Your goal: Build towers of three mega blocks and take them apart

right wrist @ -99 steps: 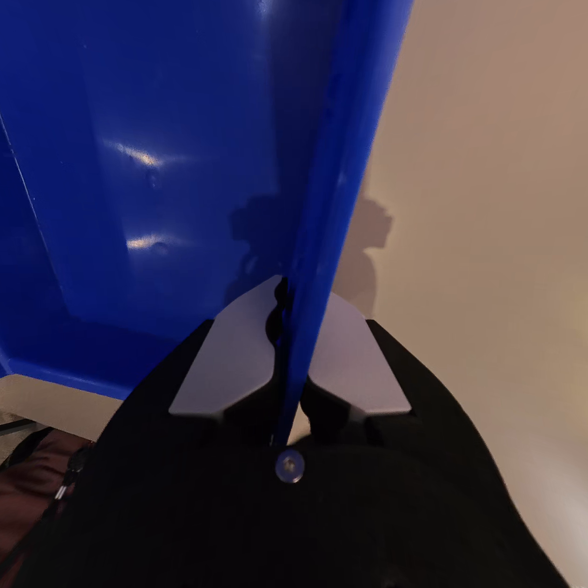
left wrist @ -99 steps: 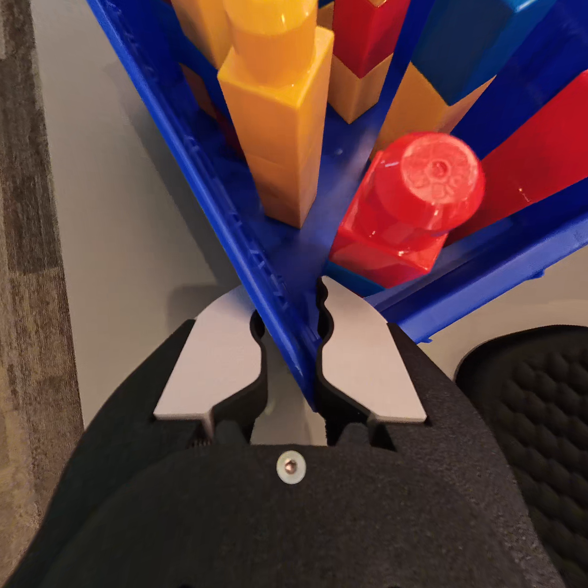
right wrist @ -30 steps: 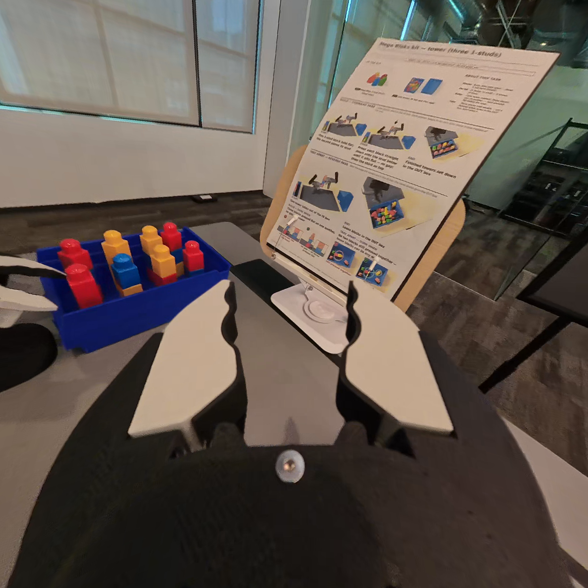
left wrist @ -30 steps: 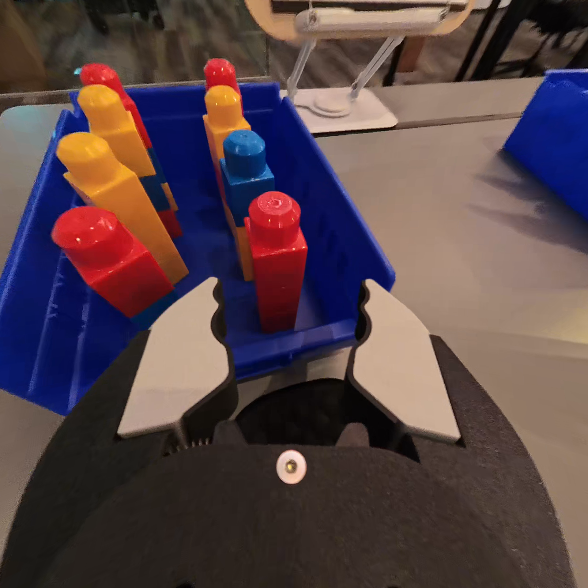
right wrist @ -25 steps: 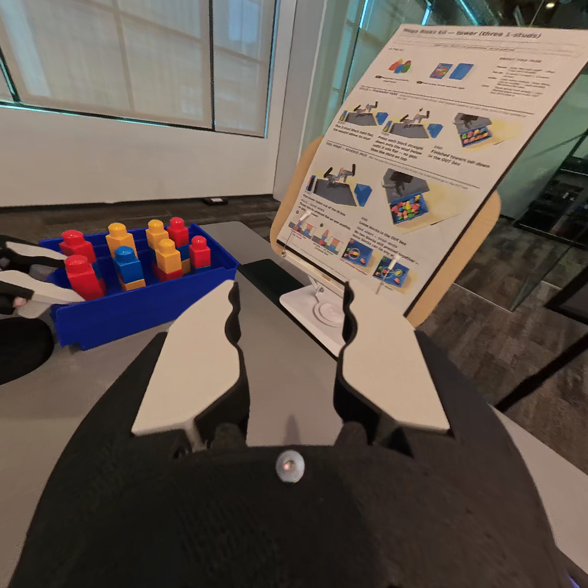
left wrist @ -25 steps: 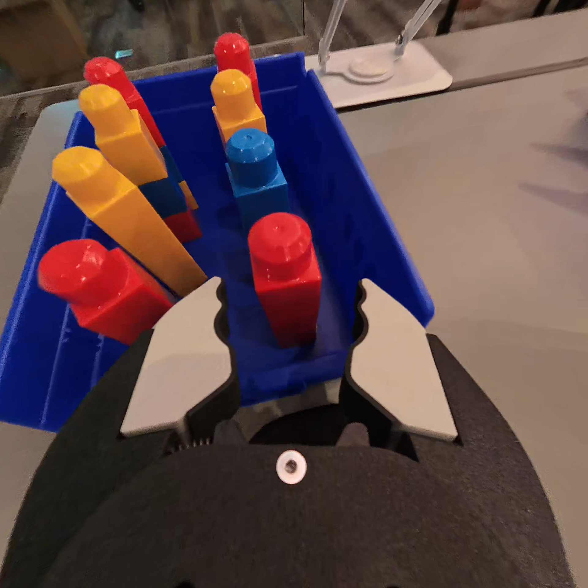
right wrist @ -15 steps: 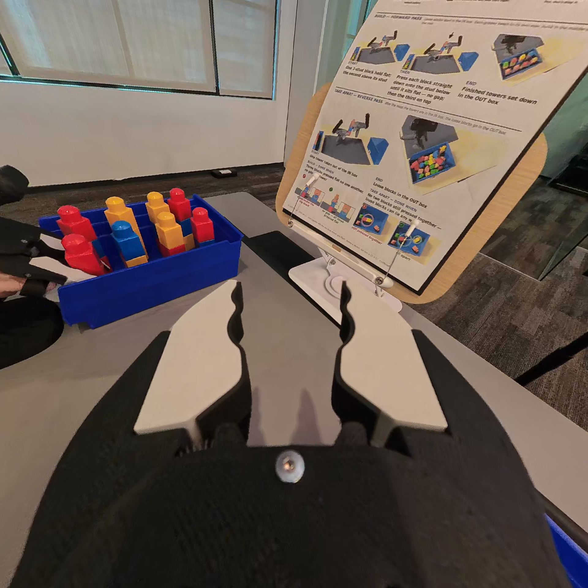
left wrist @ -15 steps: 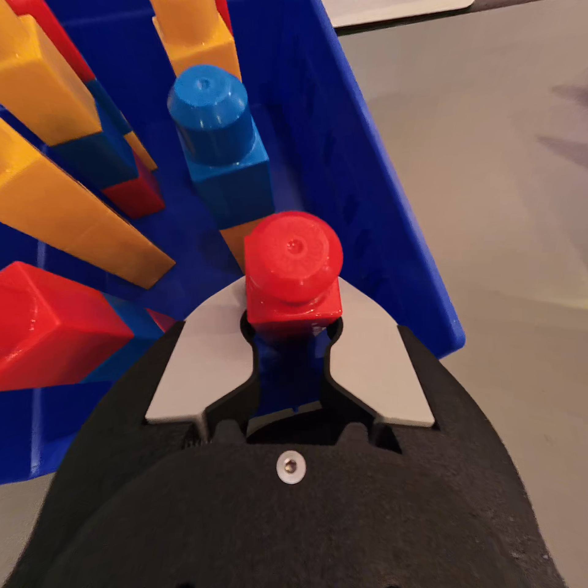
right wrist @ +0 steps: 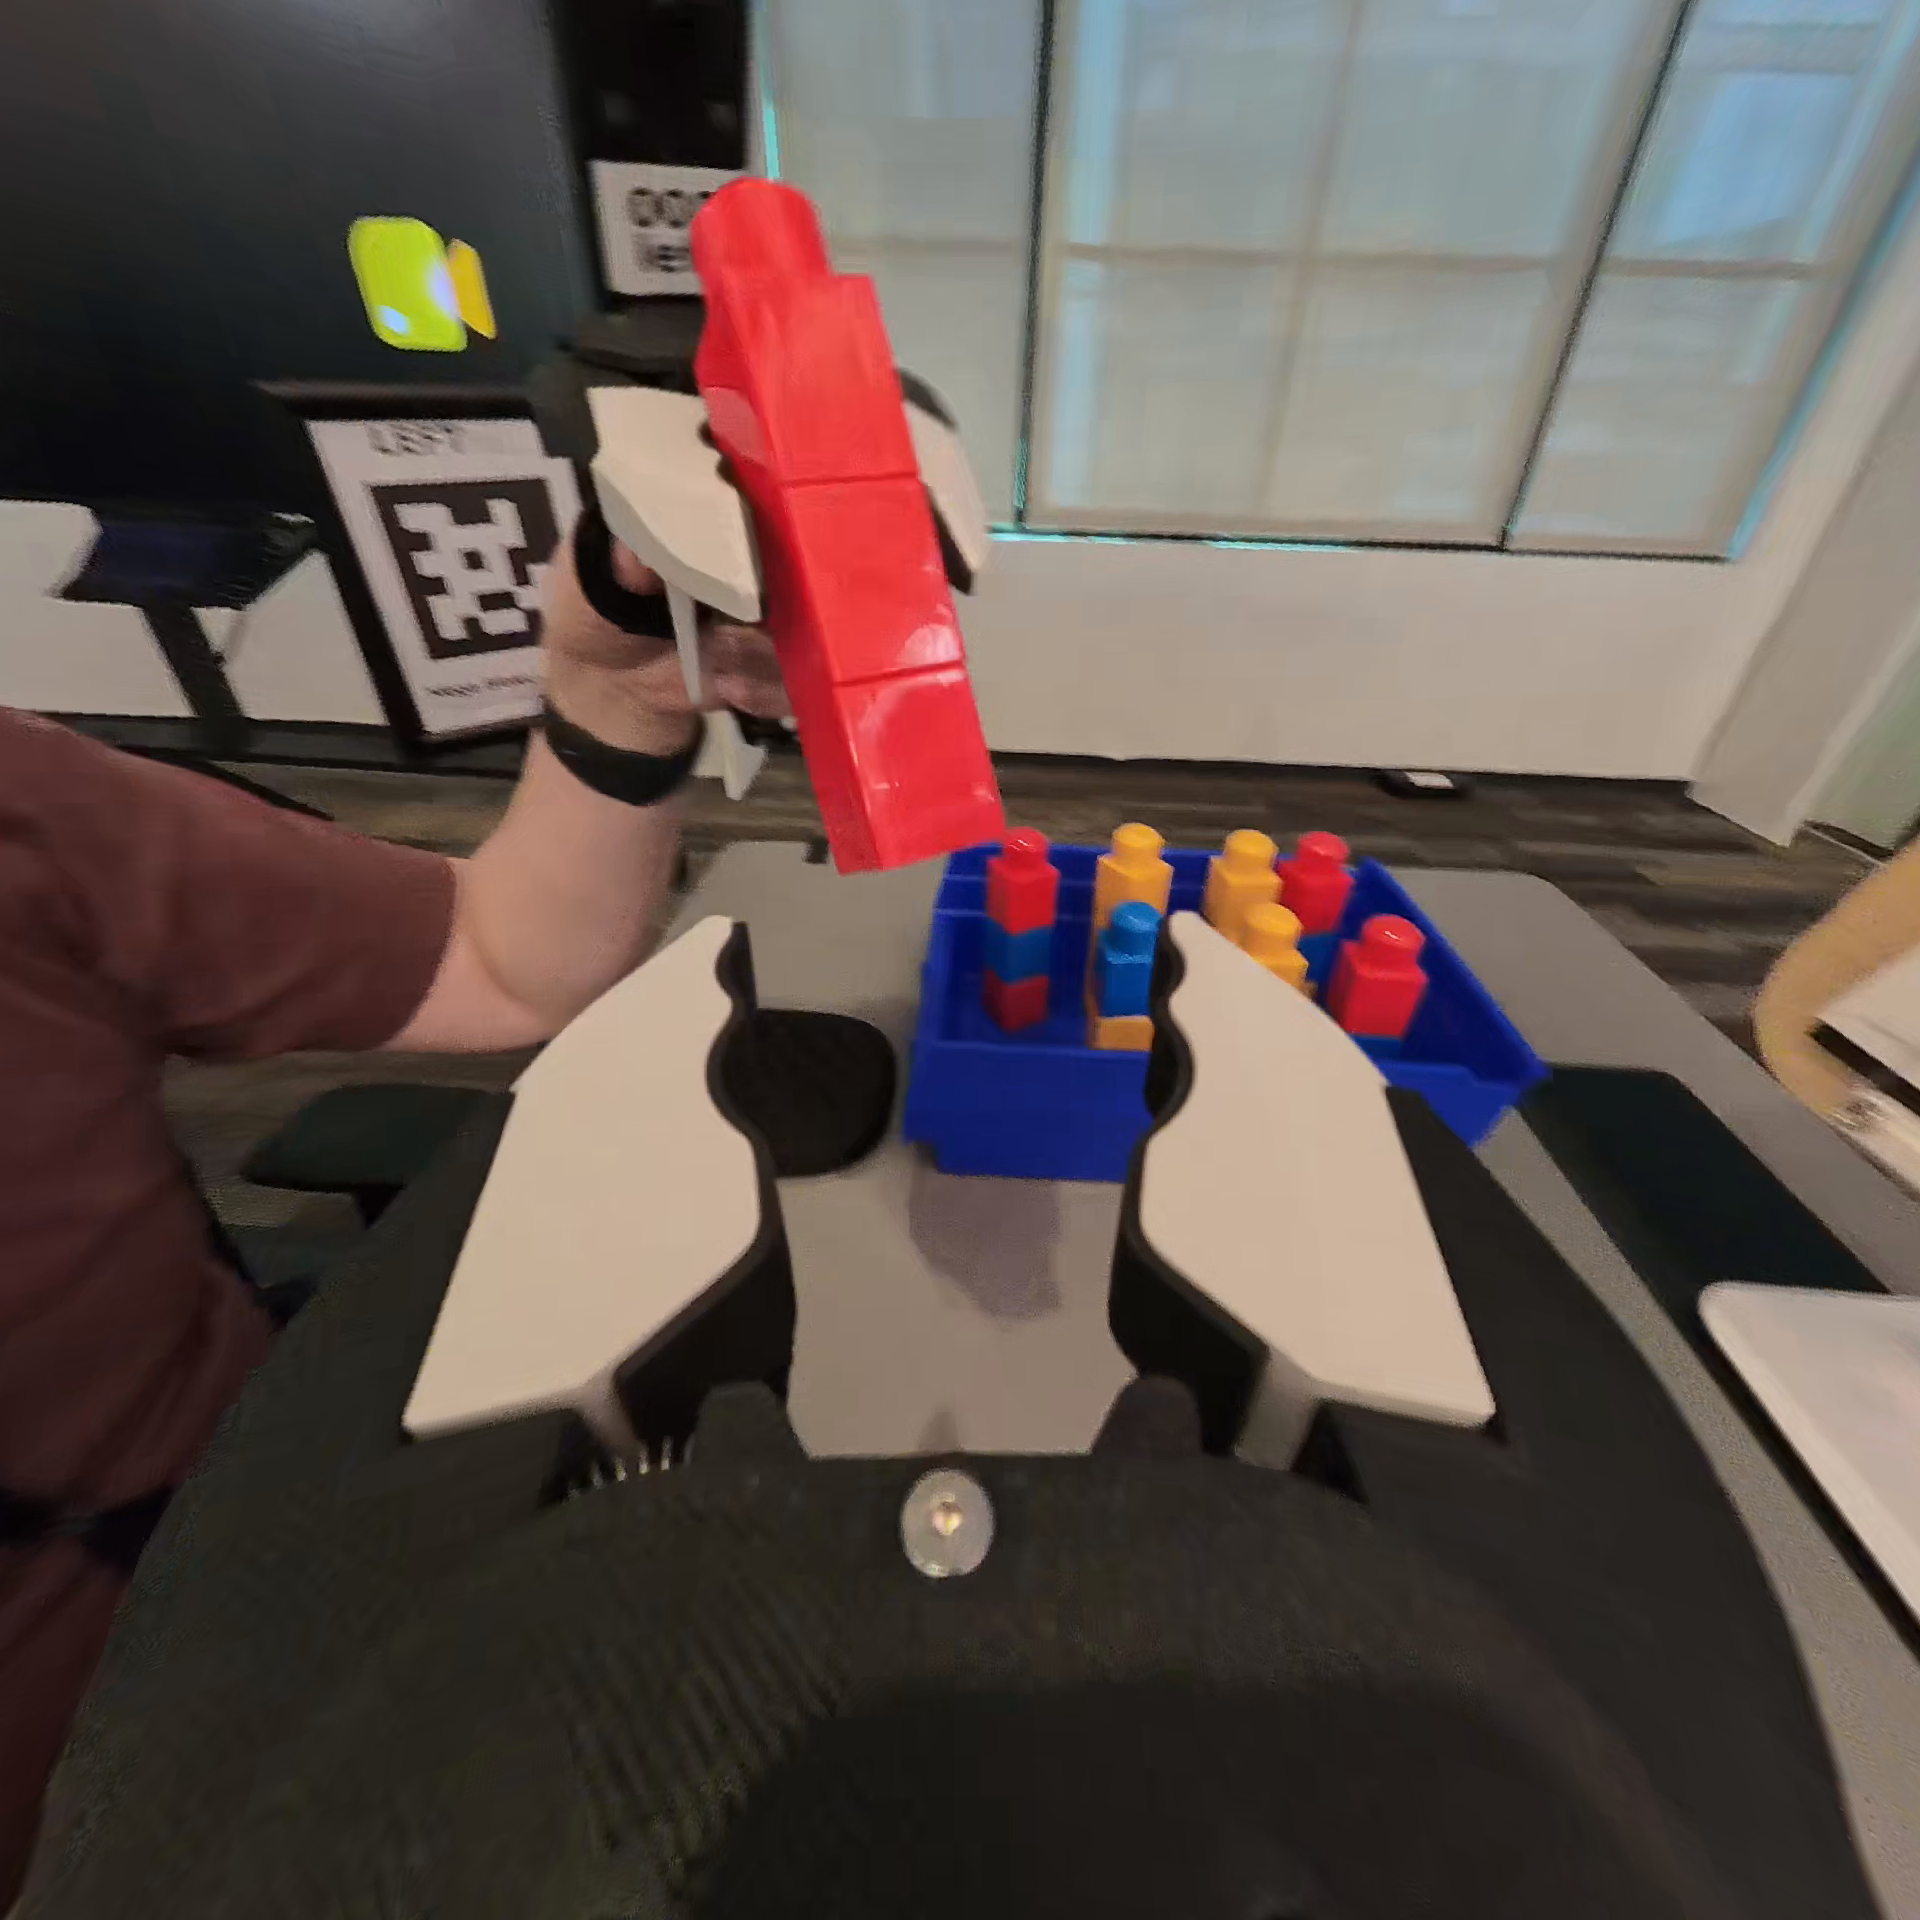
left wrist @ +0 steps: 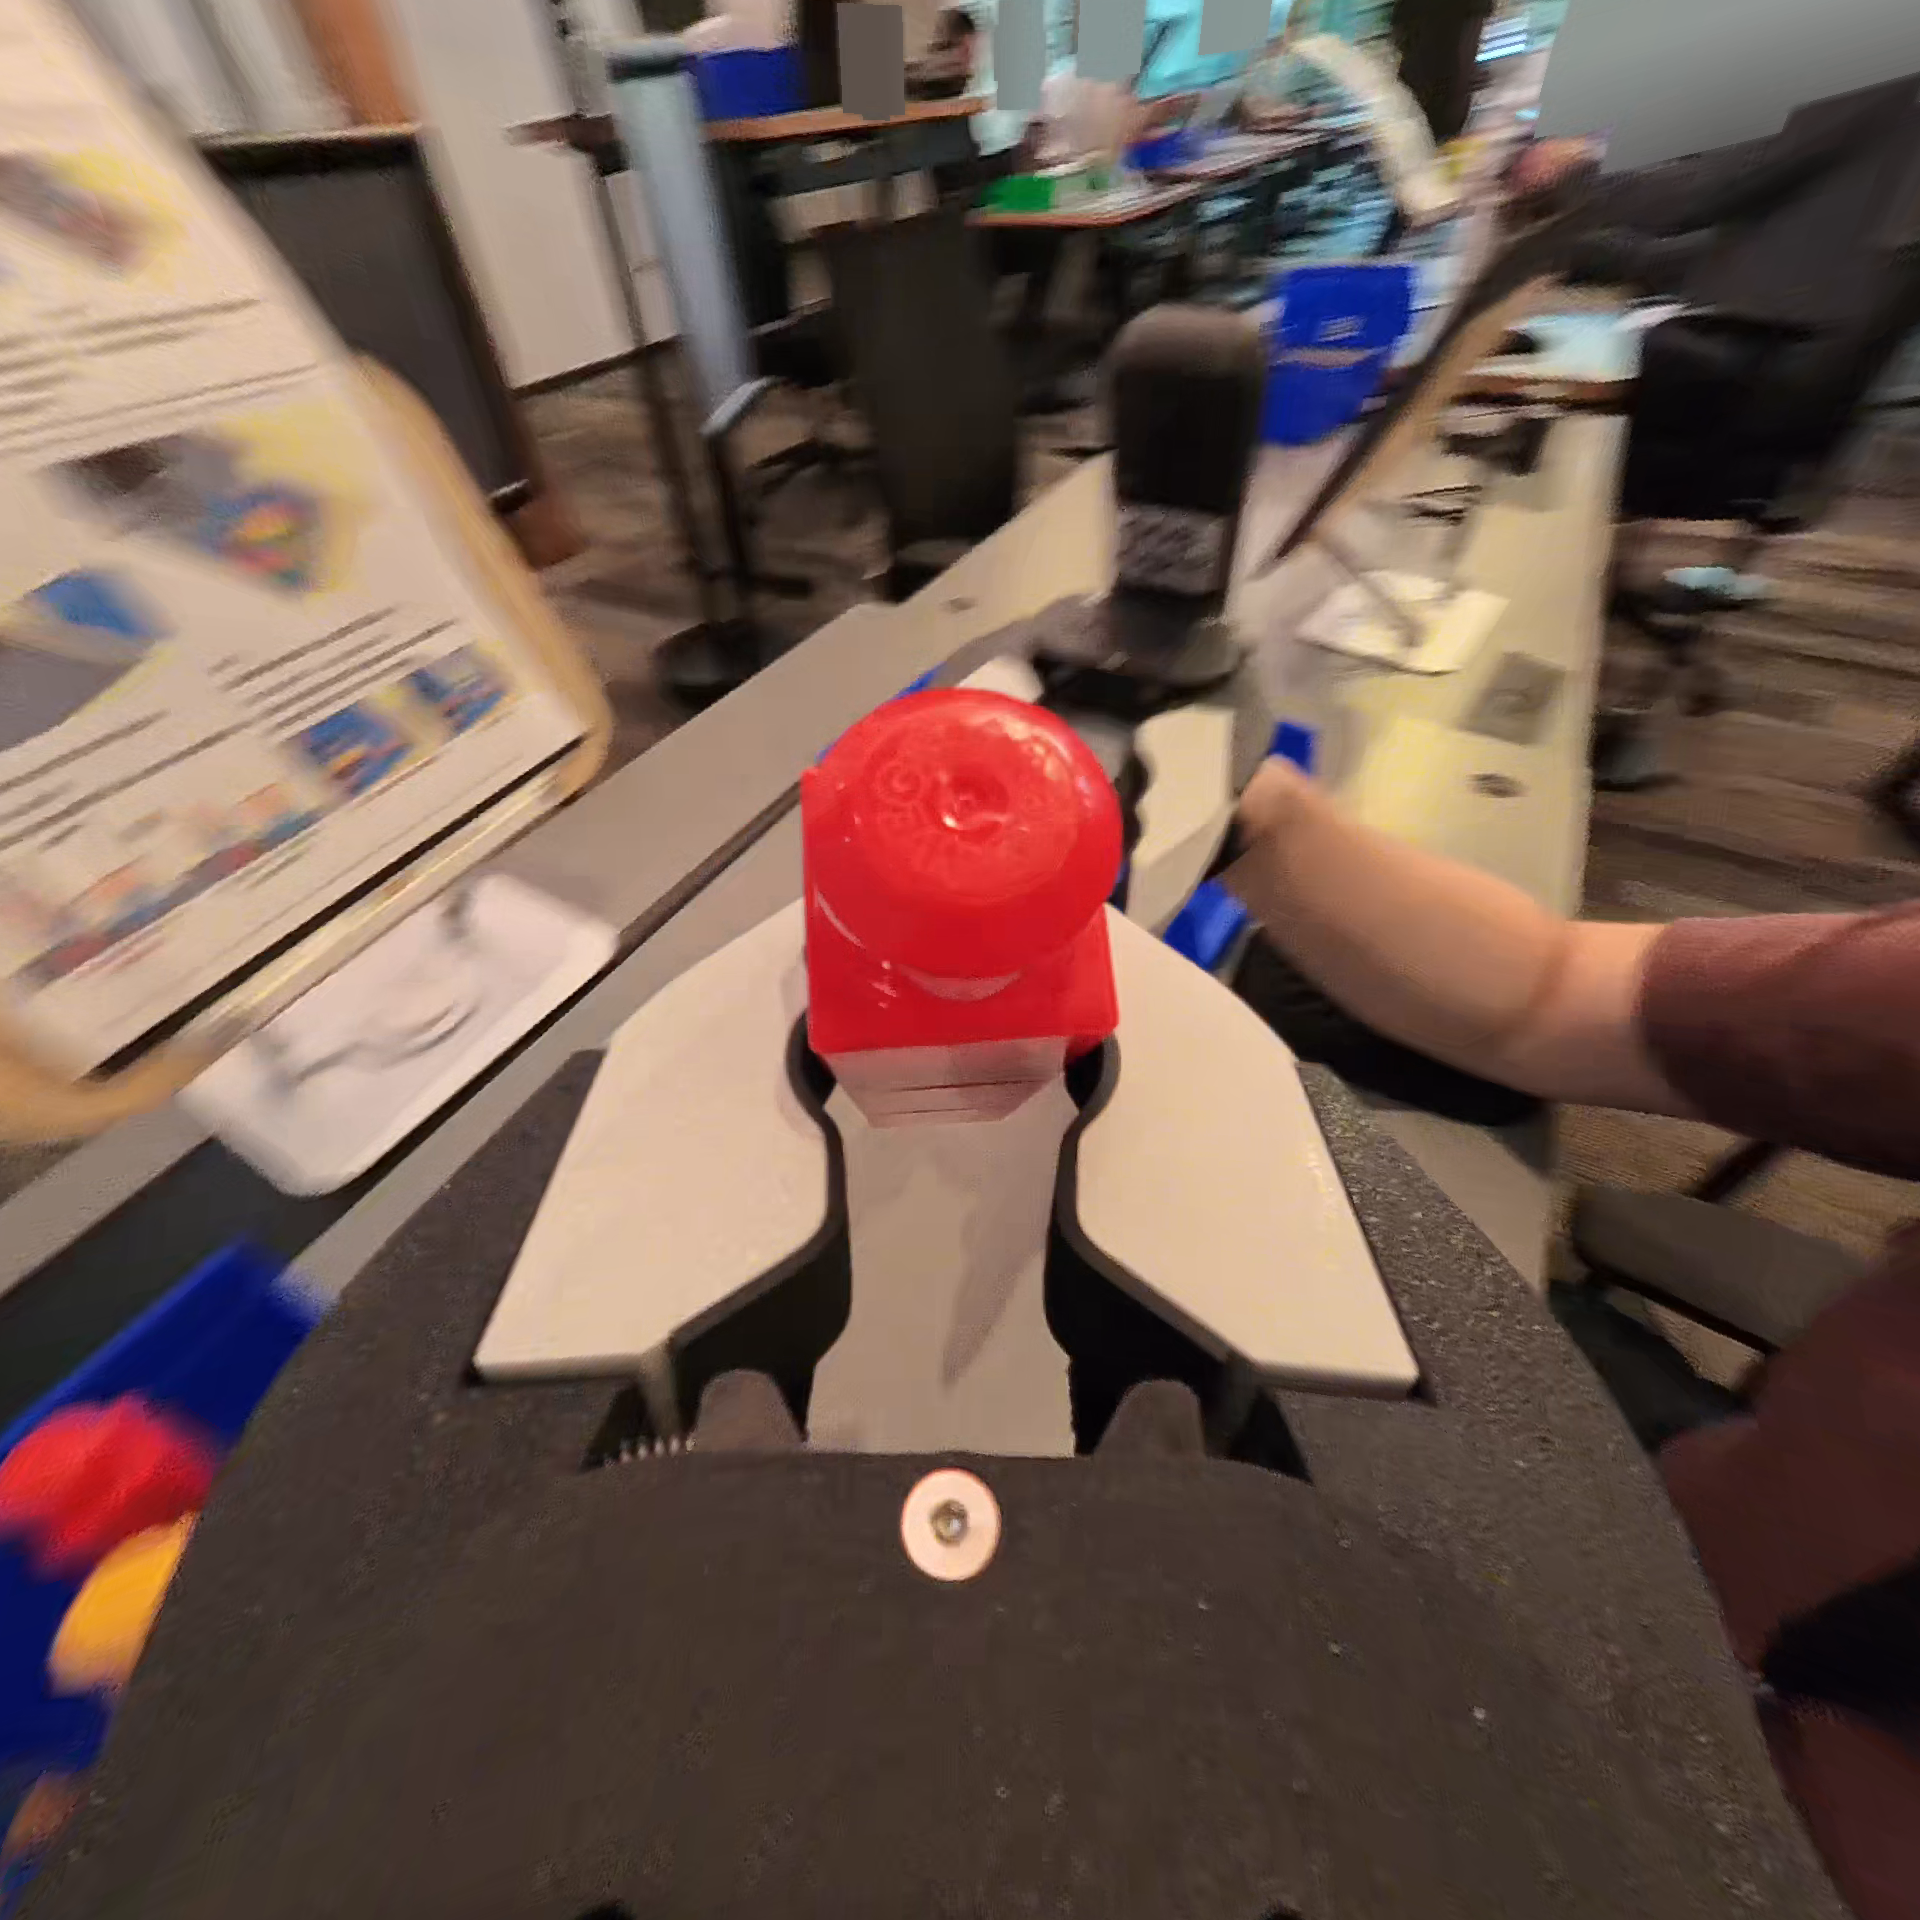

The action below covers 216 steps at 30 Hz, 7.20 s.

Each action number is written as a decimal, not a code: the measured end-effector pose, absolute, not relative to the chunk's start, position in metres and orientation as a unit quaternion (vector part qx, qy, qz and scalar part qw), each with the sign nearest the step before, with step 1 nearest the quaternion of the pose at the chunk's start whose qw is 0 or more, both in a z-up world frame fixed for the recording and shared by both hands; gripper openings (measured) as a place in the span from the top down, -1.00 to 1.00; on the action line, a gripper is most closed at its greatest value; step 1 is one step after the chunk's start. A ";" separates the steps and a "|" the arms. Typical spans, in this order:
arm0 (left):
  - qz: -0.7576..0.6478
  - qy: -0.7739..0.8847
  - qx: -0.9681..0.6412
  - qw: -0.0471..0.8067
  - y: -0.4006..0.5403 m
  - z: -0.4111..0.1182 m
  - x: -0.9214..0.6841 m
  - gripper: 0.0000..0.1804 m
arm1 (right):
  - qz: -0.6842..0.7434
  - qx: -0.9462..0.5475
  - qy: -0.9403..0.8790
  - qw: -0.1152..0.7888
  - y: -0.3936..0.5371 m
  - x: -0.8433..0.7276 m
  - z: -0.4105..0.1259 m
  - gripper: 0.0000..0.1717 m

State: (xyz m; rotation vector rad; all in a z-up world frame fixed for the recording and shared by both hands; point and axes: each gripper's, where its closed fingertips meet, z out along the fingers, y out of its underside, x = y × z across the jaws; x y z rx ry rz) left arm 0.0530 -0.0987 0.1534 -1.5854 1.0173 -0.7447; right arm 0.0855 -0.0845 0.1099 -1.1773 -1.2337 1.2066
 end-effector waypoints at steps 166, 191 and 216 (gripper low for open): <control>0.029 0.020 -0.908 0.417 -0.061 -0.036 -0.195 0.18 | 0.011 -0.837 -0.401 0.371 0.066 0.374 -0.056 0.11; -0.053 0.038 -0.899 0.433 -0.053 -0.008 -0.171 0.53 | 0.015 -0.814 -0.403 0.418 0.062 0.368 -0.028 0.19; -0.460 0.508 -0.566 0.458 -0.072 0.136 0.130 0.54 | 0.538 -0.527 -0.504 0.423 -0.075 0.122 0.103 0.56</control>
